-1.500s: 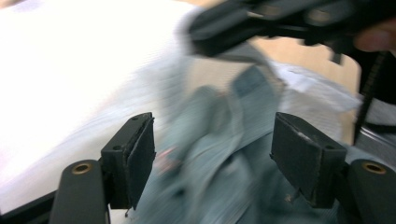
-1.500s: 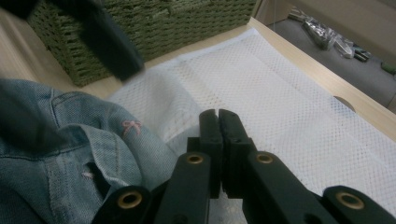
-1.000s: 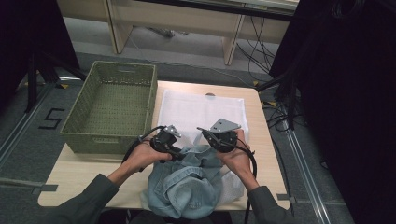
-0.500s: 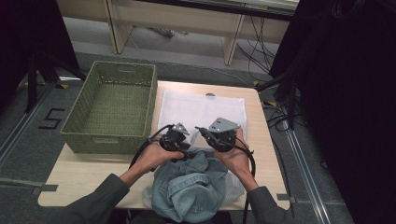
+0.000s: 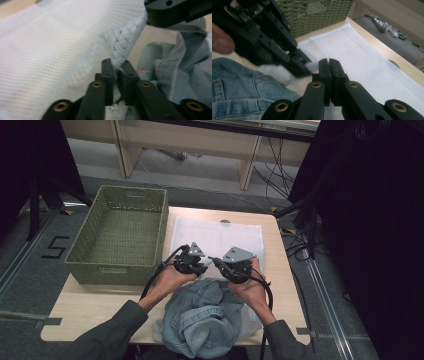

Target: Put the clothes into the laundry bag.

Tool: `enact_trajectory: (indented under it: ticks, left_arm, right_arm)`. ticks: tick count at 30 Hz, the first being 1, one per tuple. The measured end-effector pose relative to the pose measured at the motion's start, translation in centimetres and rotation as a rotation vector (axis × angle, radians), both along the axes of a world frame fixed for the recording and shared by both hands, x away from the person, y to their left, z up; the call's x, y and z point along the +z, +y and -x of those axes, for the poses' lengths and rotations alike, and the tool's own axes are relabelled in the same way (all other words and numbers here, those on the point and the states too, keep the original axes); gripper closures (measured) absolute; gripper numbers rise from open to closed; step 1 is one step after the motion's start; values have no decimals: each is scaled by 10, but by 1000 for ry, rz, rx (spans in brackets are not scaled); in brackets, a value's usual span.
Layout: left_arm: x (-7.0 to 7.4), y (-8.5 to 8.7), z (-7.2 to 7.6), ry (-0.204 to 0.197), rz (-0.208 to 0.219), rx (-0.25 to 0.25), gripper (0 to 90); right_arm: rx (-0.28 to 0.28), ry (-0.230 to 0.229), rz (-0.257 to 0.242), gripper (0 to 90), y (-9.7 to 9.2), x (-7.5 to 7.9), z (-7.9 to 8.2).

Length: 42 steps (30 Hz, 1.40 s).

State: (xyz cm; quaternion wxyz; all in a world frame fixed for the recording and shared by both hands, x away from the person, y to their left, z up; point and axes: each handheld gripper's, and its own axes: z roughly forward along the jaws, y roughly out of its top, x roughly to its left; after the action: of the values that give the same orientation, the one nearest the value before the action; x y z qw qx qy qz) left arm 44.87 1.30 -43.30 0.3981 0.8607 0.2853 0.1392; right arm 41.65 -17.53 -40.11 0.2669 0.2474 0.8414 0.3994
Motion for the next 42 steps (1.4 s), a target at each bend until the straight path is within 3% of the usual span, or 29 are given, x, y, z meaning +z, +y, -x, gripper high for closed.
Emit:
enact_trajectory:
  ticks: [2,5,8,13,14,17,18,20,21,22,23,25,26,28,30,32,35,38,41,42]
  left_arm:
    - [4,9,0,-11,-5,-18,859]
    - [13,26,2,-14,30,-28,862]
    - [18,36,2,-14,17,-50,863]
    - [20,40,0,-13,3,-82,862]
    - [20,40,0,-11,6,-83,862]
    - [21,40,-1,-6,13,-87,861]
    - [21,40,-1,-3,19,-91,861]
    - [22,40,-1,-3,15,-95,861]
    - [22,41,-2,-5,13,-102,861]
    - [21,40,-1,8,42,-82,860]
    - [22,42,-2,5,32,-97,860]
    - [21,43,-3,0,36,-103,860]
    - [20,43,-2,12,38,-97,861]
    - [20,43,-2,14,45,-97,861]
    - [22,45,-1,3,42,-104,861]
    - [25,47,1,2,42,-103,862]
    - [29,52,2,-19,29,-120,863]
    - [33,53,5,-19,32,-132,863]
    - [37,52,8,-22,36,-136,863]
    - [38,51,8,-32,26,-148,863]
  right_arm:
    - [-10,15,-7,900,0,-1,1]
    - [19,20,-13,900,4,-2,3]
    - [63,35,-25,882,12,-1,8]
    - [173,74,-75,665,22,1,20]
    - [206,125,-72,593,26,0,23]
    - [264,175,-23,519,34,-7,22]
    - [242,203,-12,501,38,-13,23]
    - [257,227,29,477,44,-22,16]
    - [231,241,29,471,45,-25,15]
    - [225,263,50,470,45,-30,11]
    - [217,296,59,471,44,-33,11]
    - [245,278,93,566,42,-39,9]
    - [252,288,116,680,42,-42,9]
    - [254,297,156,814,41,-46,9]
    - [252,267,181,837,39,-45,9]
    - [178,275,165,841,36,-35,13]
    - [156,217,134,842,23,-20,11]
    - [102,188,106,842,5,-9,10]
    - [48,200,133,843,-6,-16,3]
    - [27,201,164,844,-8,-22,0]
